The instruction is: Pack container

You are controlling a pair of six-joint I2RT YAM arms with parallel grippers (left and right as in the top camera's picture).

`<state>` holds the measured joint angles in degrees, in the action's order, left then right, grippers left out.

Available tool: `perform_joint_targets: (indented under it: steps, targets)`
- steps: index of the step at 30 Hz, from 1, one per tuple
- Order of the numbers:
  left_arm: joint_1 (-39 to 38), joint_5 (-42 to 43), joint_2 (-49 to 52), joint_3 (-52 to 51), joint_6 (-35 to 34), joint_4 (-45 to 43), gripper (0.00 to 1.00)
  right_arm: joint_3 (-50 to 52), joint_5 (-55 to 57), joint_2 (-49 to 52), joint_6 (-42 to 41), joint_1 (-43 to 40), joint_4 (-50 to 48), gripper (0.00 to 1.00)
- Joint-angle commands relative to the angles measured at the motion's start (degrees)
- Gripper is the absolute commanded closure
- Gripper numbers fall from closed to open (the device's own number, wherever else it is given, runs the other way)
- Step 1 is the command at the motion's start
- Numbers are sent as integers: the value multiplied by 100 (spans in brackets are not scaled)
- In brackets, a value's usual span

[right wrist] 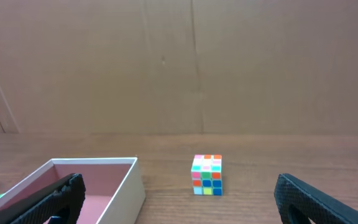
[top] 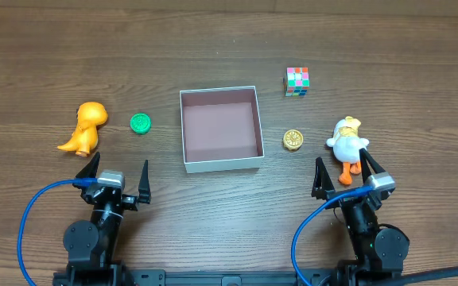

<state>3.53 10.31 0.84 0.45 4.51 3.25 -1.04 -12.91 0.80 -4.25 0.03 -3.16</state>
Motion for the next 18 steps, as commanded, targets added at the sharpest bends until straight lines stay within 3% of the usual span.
perform_joint_targets:
  steps: [1,6,10,18]
  targets:
    - [44,-17,-52,-20,66,0,0,-42,92,-50,-46,28,-63,0]
    - [44,-17,-52,-20,66,0,0,-673,313,216,-46,22,42,0]
    - [44,-17,-52,-20,66,0,0,-1432,404,1056,-48,22,535,0]
    - [44,-17,-52,-20,66,0,0,-4450,-306,4653,-212,22,2638,0]
